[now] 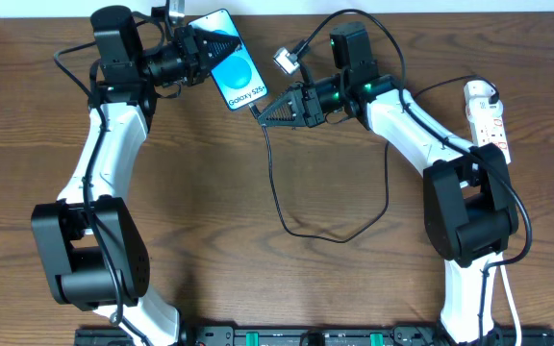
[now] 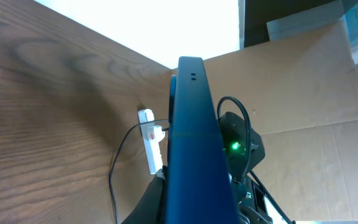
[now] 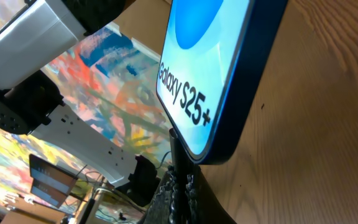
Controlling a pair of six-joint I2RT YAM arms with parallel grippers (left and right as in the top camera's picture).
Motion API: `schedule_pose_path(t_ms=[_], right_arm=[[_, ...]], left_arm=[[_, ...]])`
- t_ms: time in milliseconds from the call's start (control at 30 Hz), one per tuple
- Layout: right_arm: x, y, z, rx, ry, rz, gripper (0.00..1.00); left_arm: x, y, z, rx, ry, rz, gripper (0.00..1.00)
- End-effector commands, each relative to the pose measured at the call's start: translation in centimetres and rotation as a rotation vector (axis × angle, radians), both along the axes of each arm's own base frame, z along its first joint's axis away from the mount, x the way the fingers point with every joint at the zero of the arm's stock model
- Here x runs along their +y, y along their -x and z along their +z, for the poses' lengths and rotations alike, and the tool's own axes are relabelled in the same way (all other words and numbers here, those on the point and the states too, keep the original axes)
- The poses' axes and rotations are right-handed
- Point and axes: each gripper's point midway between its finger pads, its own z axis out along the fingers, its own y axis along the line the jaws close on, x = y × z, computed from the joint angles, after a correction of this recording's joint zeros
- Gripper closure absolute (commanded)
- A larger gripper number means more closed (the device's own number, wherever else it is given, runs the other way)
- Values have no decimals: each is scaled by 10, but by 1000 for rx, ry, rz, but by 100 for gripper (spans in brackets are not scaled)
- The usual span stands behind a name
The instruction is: Plug charger to phone and switch on socket
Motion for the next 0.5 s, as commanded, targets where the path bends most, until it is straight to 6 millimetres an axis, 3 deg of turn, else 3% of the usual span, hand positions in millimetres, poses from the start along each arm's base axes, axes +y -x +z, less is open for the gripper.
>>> schedule_pose_path(t_ms=[0, 467], right_arm=[[-5, 0, 16, -28, -13, -8, 99], [0, -2, 27, -28, -20, 0, 99]], left_arm=[[-6, 9, 17, -57, 3, -46, 93], [-13, 8, 16, -57, -2, -48, 92]])
